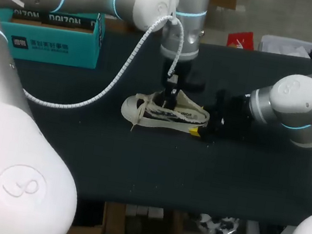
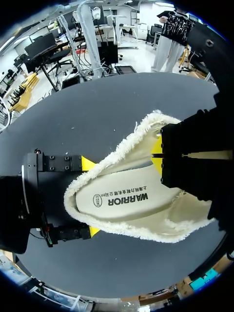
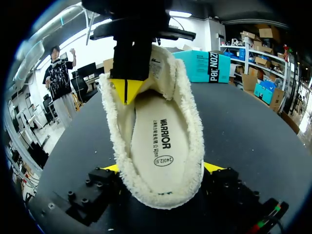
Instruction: Open the shoe tongue, take the insole out of the shoe, put the insole back into the shoe, and pack the shoe into the shoebox
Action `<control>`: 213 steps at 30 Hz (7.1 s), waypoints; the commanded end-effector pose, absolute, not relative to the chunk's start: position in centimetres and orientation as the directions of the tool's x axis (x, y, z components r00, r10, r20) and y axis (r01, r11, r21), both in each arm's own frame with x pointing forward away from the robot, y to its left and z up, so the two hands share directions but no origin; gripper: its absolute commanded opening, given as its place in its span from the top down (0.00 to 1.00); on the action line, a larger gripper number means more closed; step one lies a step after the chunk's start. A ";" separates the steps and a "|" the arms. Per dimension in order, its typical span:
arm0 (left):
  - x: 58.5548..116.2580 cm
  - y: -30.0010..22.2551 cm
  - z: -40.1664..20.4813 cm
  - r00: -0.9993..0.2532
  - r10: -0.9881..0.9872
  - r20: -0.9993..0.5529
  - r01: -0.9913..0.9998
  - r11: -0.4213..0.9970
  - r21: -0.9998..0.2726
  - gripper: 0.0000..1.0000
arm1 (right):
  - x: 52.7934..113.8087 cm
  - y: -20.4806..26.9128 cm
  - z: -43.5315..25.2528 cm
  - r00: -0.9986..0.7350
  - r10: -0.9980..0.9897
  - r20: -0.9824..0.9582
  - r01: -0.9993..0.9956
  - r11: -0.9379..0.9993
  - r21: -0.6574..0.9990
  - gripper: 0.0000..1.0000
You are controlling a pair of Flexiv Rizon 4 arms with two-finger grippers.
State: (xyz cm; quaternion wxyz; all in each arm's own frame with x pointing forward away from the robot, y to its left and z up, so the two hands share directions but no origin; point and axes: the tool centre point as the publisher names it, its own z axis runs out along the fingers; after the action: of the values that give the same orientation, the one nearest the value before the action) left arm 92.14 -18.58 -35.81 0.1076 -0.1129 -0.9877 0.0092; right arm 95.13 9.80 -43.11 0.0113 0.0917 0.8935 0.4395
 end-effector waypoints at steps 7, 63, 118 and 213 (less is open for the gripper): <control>92.1 -18.6 -38.8 -0.962 0.197 0.187 0.200 0.980 0.000 1.00 | 95.3 9.8 -43.9 -0.983 0.173 0.062 0.154 0.596 0.788 1.00; 97.1 -17.8 -44.6 -0.970 0.159 -0.186 0.186 0.973 -0.139 1.00 | 95.3 9.8 -43.9 -0.983 0.173 0.062 0.154 0.596 0.788 1.00; 94.3 -21.4 -32.9 -0.969 0.228 0.095 0.199 0.948 -0.248 1.00 | 95.3 9.8 -43.9 -0.983 0.173 0.062 0.154 0.596 0.788 1.00; 92.1 -18.2 -42.7 -0.992 0.118 -0.048 0.122 0.989 -0.080 0.87 | 95.3 9.8 -43.9 -0.983 0.173 0.062 0.154 0.596 0.788 1.00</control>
State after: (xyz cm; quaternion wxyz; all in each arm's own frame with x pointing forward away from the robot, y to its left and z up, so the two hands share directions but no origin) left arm 93.09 -18.25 -40.00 -0.0176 -0.0606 -0.9971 0.0417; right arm 95.12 9.93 -43.17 0.0112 0.0913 0.8935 0.4396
